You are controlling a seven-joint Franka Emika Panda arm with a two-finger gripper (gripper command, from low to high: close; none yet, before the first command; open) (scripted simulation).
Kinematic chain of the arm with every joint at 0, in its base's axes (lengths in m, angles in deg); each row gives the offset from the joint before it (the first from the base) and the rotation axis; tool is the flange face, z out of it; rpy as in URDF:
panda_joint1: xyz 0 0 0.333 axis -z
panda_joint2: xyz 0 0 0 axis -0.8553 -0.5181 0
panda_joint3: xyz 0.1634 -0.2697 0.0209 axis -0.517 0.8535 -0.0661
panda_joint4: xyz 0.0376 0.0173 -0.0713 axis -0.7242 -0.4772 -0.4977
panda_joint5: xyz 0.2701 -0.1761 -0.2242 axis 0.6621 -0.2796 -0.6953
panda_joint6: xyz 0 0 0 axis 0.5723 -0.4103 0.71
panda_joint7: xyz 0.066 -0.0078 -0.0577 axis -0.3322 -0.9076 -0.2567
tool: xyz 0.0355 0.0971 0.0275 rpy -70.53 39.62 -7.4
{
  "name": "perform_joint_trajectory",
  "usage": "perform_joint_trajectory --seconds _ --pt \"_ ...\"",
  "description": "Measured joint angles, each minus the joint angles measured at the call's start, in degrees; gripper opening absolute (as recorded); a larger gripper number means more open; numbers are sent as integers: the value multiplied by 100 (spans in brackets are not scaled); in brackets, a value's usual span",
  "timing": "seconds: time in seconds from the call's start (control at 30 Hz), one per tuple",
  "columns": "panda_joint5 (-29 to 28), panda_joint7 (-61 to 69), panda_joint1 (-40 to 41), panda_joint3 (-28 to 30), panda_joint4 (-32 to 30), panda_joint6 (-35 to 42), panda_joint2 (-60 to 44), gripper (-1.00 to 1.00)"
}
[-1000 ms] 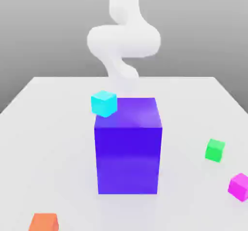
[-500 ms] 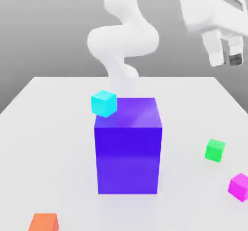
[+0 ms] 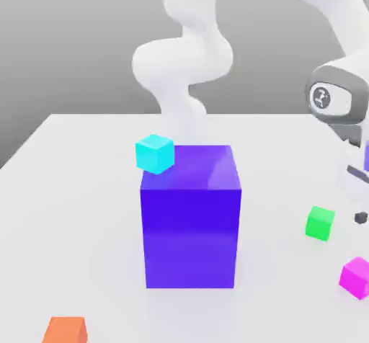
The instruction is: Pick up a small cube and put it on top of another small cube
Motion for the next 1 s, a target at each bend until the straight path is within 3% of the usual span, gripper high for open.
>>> perform_joint_trajectory --seconds 0.17,0.2,0.43,0.6,1.0 --pt "-346 131 -217 96 125 -660 -1001 0" --pt "-386 105 -253 138 165 -813 -1198 -100" --pt "-398 101 -263 148 174 -834 -1242 -100" --pt "-173 254 -166 -20 -51 -172 -353 -100" --pt "612 64 -981 -679 -2239 -29 2005 -100"
